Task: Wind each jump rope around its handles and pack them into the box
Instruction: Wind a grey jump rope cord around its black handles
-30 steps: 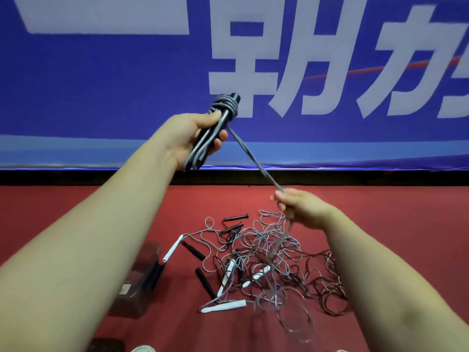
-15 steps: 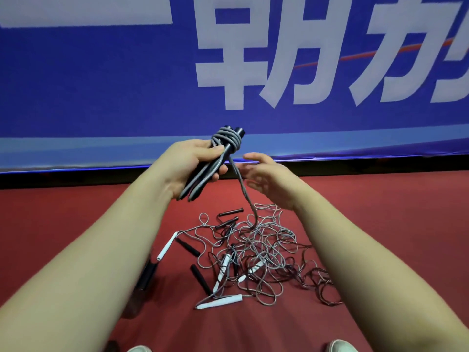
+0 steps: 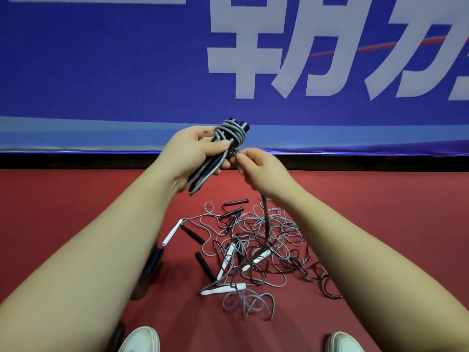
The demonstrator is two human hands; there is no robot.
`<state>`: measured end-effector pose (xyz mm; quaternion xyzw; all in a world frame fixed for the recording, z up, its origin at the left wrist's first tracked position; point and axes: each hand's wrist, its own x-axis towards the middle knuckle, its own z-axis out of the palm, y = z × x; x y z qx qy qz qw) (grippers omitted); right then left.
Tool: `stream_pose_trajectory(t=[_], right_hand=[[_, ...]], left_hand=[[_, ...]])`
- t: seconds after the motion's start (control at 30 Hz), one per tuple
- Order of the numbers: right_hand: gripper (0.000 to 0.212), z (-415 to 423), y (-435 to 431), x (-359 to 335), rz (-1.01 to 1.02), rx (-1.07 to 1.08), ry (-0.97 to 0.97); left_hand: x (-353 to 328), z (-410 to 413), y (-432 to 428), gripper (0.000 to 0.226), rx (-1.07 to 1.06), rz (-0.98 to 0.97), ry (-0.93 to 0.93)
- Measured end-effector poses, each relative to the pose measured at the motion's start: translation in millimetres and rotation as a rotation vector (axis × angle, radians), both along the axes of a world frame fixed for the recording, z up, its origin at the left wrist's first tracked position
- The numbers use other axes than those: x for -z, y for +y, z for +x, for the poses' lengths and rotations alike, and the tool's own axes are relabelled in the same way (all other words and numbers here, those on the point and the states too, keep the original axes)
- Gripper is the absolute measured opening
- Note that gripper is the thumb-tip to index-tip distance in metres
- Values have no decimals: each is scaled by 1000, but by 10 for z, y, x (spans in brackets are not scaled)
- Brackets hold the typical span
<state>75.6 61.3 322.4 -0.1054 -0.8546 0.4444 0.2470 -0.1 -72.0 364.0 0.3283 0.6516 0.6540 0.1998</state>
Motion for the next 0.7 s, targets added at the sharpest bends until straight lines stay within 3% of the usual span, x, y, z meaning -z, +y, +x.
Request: stream_pose_trajectory(t=[0.17, 0.27, 0.37, 0.5, 0.63, 0.7], right_hand=[[29, 51, 0, 3, 63, -46, -261], [13, 31, -75, 19, 410, 7, -464], [19, 10, -172, 89, 621, 185, -489], [21, 12, -137, 111, 445, 154, -533], [24, 106, -119, 75, 474, 44, -592], [27, 149, -134, 9, 310, 28, -537]], left_hand=[[204, -151, -14, 23, -153, -122, 183], [294, -181, 31, 38, -293, -306, 483], [318, -163, 81, 42, -368, -340, 610], [374, -219, 52, 44, -413, -388, 662], [445, -221, 31, 46, -401, -444, 749], [458, -198, 53, 46, -373, -492, 825]])
